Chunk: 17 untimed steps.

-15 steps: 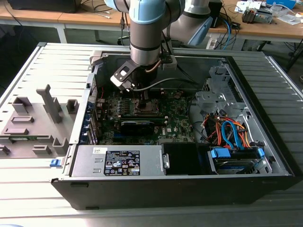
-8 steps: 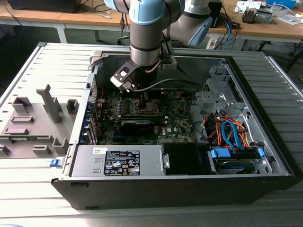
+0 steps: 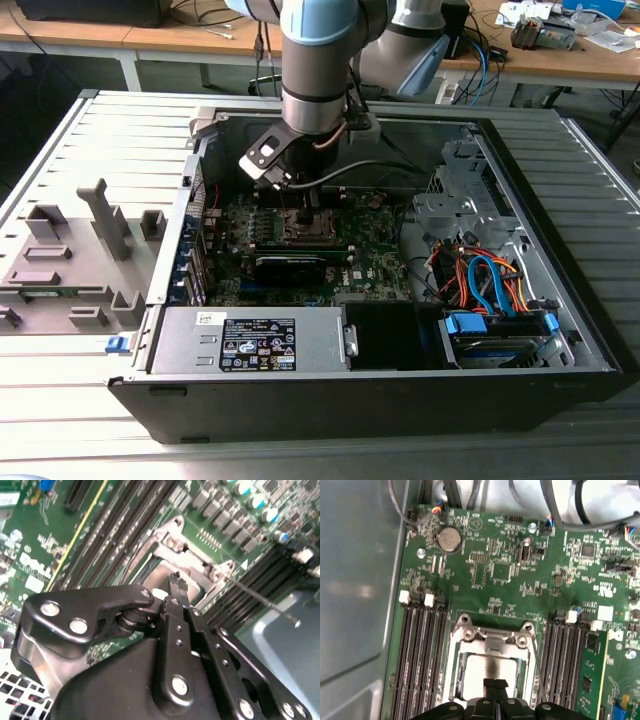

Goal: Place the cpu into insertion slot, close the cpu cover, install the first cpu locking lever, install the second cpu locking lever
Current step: 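Close the cpu cover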

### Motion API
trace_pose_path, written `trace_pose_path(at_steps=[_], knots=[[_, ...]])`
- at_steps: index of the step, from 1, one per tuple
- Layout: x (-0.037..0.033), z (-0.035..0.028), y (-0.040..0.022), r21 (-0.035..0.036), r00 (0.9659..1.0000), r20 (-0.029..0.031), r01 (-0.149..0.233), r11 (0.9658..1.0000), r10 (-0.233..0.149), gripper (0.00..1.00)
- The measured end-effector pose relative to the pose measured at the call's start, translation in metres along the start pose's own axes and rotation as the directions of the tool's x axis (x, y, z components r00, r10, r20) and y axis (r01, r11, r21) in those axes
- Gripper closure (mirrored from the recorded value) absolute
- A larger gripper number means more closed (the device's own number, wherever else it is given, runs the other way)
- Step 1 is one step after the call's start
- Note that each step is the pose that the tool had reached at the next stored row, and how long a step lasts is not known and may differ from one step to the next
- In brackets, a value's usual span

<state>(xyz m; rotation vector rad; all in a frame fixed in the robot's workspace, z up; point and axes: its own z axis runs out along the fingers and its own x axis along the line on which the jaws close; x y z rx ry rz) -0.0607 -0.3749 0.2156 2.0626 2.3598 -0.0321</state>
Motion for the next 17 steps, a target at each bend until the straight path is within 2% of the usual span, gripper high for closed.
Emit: trace_pose_path(at_steps=[3,7,9,11,17], knots=[[-0.0005,-0.0049,0.0030,0.0013,1.0000,-0.0002,0.000,1.0000,0.000,0.89],[-0.0008,-0.0194,0.0032,0.0013,1.0000,-0.0002,0.000,1.0000,0.000,0.89],[-0.0009,-0.0231,0.0032,0.0013,1.0000,-0.0003,0.000,1.0000,0.000,0.89],[-0.0010,-0.0294,0.0031,0.0014,1.0000,-0.0002,0.000,1.0000,0.000,0.89],[-0.0012,-0.0409,0.0030,0.0013,1.0000,-0.0007,0.000,1.0000,0.000,0.89]])
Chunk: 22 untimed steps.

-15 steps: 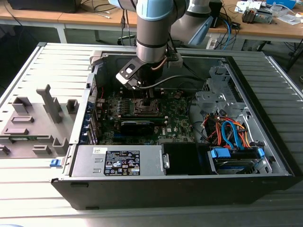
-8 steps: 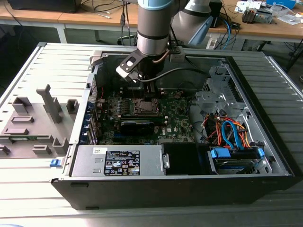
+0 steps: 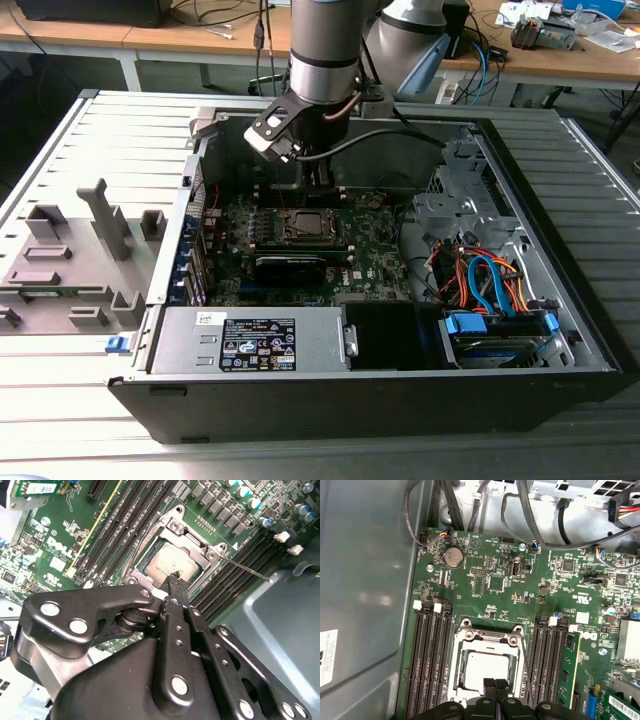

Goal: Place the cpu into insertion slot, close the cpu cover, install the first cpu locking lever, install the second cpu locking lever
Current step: 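Close the cpu cover, then install the first cpu locking lever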

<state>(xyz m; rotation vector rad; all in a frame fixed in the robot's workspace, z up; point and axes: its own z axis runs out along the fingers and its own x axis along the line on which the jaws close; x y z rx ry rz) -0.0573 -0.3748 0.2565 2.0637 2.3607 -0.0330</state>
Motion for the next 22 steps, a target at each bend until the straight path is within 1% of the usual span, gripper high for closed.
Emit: trace_pose_path(at_steps=[2,4,5,16,18,21,22], knots=[[-0.0001,-0.0066,-0.0001,-0.0001,1.0000,-0.0005,0.000,1.0000,0.000,0.89],[-0.0002,-0.0101,-0.0001,-0.0001,1.0000,-0.0006,0.000,1.0000,0.000,0.89],[-0.0002,-0.0108,-0.0001,-0.0002,1.0000,-0.0007,0.000,1.0000,0.000,0.89],[-0.0002,-0.0112,-0.0001,-0.0002,1.0000,-0.0006,0.003,1.0000,-0.003,0.89],[-0.0002,-0.0112,-0.0001,-0.0004,0.9998,-0.0004,0.017,0.9998,-0.017,0.89],[-0.0002,-0.0112,-0.0001,-0.0010,0.9986,0.0001,0.054,0.9986,-0.054,0.89],[-0.0002,-0.0112,-0.0001,-0.0011,0.9982,0.0002,0.060,0.9982,-0.060,0.89]])
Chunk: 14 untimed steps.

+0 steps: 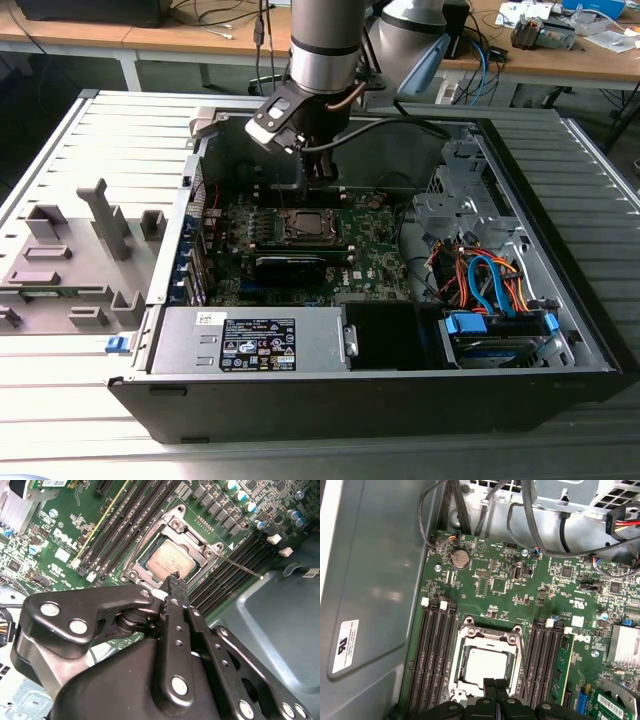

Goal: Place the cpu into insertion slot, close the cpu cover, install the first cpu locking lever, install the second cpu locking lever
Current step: 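Install the first cpu locking lever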

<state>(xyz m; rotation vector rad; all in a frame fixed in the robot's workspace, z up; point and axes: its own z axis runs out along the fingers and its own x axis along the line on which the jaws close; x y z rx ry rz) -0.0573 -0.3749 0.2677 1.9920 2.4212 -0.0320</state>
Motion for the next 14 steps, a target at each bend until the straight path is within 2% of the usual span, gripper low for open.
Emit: trace_pose_path(at_steps=[9,14], knots=[[0.0000,0.0000,0.0000,-0.0009,0.9986,0.0007,0.054,0.9986,-0.054,0.89],[0.0000,0.0000,0.0000,-0.0016,0.9958,0.0011,0.091,0.9958,-0.091,0.89]])
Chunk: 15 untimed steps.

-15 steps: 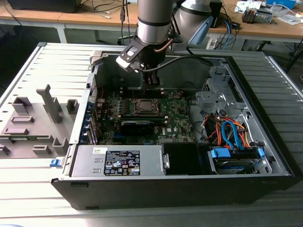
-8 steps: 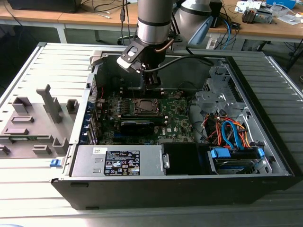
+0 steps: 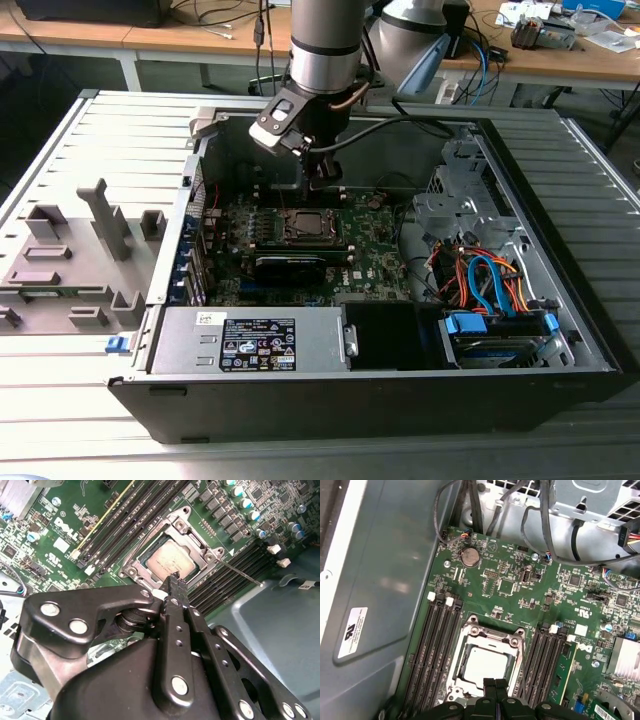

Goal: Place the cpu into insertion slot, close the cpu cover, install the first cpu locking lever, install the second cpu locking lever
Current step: 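Install the first cpu locking lever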

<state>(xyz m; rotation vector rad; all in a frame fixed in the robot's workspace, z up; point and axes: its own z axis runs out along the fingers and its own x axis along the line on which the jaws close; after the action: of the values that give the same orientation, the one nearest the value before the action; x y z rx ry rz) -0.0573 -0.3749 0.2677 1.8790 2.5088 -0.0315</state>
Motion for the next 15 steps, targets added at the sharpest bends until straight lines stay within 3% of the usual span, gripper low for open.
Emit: trace_pose_path(at_steps=[15], knots=[[0.0000,0.0000,0.0000,-0.0016,0.9957,0.0012,0.093,0.9957,-0.093,0.89]])
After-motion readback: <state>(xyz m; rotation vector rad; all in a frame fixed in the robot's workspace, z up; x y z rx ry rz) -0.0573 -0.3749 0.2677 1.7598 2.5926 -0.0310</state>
